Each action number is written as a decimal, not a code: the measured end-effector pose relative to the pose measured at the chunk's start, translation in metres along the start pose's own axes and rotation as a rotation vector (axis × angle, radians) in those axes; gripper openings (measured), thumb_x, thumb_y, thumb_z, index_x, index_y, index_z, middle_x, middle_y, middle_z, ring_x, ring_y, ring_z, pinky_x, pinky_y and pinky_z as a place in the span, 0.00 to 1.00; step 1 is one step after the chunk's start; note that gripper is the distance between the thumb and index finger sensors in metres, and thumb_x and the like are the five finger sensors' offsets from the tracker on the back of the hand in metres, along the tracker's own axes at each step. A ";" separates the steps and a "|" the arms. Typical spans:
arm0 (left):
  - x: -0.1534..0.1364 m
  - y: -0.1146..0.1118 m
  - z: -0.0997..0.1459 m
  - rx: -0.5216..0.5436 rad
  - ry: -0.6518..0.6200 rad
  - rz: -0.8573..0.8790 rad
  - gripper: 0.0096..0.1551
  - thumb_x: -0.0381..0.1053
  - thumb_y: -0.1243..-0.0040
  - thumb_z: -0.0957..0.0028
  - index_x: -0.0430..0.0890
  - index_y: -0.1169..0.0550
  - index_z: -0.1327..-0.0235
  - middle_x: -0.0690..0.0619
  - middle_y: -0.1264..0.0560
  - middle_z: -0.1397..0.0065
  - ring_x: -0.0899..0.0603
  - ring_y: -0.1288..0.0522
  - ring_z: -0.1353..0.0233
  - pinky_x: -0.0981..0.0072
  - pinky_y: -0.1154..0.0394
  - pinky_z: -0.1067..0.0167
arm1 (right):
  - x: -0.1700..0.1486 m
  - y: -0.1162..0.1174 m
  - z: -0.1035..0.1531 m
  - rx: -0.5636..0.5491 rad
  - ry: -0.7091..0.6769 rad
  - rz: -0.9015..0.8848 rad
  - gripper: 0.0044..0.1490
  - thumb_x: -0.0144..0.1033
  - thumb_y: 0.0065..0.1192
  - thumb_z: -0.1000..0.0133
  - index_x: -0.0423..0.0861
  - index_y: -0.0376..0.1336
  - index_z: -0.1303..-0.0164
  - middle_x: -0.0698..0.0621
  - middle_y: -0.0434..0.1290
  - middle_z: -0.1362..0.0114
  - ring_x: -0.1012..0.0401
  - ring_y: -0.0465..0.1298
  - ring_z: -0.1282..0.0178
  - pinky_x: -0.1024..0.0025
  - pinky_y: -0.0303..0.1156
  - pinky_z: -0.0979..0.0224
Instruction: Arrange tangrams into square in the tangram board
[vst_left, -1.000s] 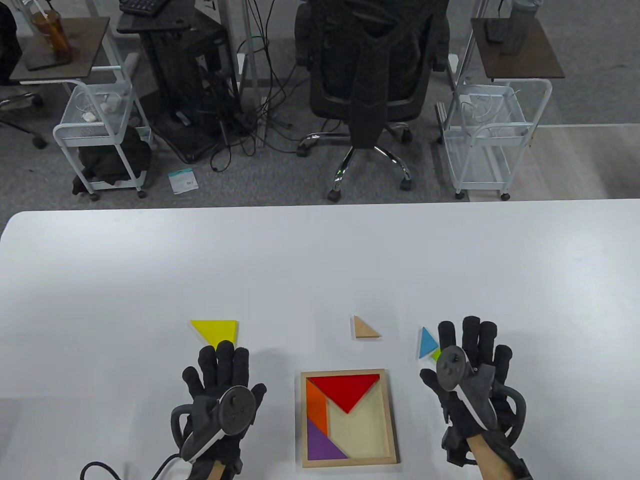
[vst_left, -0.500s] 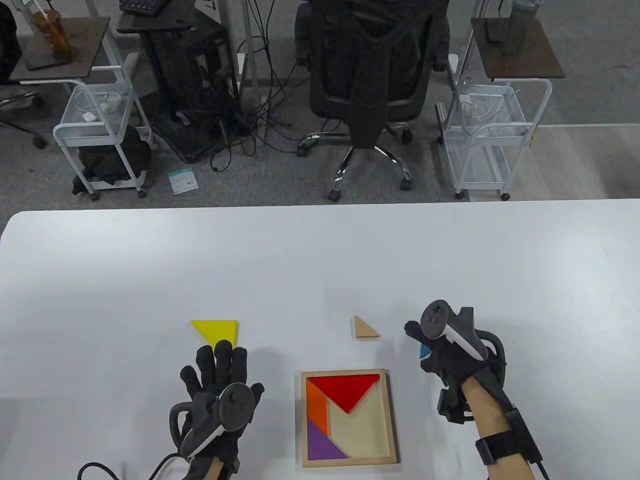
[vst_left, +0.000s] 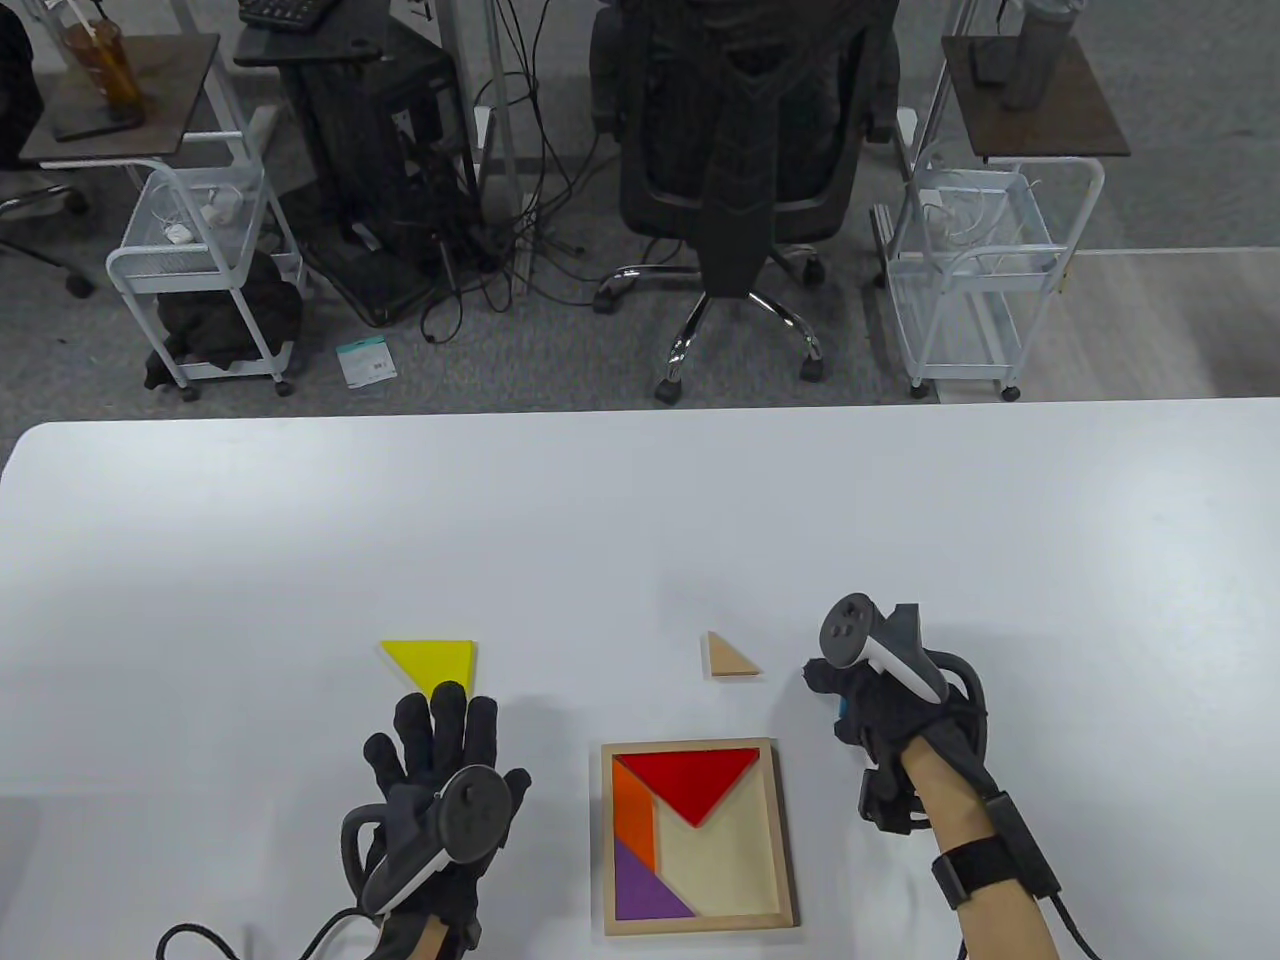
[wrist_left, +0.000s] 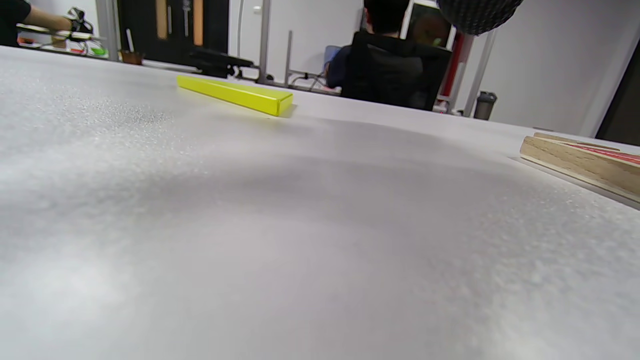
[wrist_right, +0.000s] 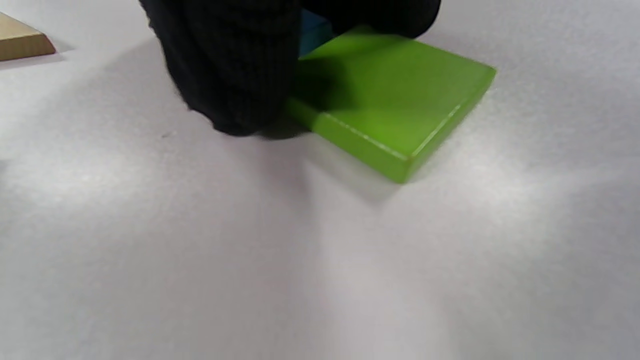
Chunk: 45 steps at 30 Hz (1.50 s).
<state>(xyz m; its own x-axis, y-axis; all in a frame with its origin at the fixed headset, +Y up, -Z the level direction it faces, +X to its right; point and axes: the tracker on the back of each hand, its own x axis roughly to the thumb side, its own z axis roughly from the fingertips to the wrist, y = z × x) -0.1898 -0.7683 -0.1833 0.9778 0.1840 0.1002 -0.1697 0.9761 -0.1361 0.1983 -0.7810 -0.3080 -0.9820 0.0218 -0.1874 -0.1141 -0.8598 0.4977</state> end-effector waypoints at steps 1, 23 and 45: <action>0.000 0.000 0.000 -0.002 0.000 0.001 0.44 0.62 0.57 0.36 0.43 0.54 0.16 0.34 0.65 0.16 0.21 0.66 0.21 0.22 0.66 0.34 | 0.001 0.001 0.002 -0.030 0.005 -0.003 0.39 0.35 0.74 0.53 0.74 0.58 0.38 0.48 0.47 0.18 0.51 0.56 0.23 0.59 0.63 0.22; 0.005 -0.004 0.000 0.003 -0.031 0.004 0.44 0.62 0.57 0.36 0.43 0.55 0.16 0.34 0.66 0.16 0.21 0.66 0.21 0.21 0.66 0.34 | 0.000 0.000 0.022 -0.250 -0.069 -0.110 0.33 0.40 0.77 0.59 0.71 0.66 0.45 0.43 0.66 0.29 0.54 0.77 0.45 0.63 0.79 0.44; 0.004 -0.004 0.001 0.016 -0.031 0.012 0.44 0.62 0.57 0.36 0.43 0.55 0.16 0.34 0.66 0.16 0.21 0.66 0.21 0.22 0.66 0.34 | 0.138 0.062 0.154 -0.404 -0.746 0.362 0.32 0.44 0.73 0.61 0.69 0.66 0.45 0.42 0.71 0.36 0.58 0.80 0.54 0.69 0.81 0.56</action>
<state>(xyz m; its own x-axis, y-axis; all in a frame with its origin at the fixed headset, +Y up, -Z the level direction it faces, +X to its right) -0.1849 -0.7713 -0.1817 0.9714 0.1991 0.1296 -0.1838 0.9754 -0.1214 0.0329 -0.7526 -0.1727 -0.8060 -0.0808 0.5864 0.1422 -0.9881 0.0593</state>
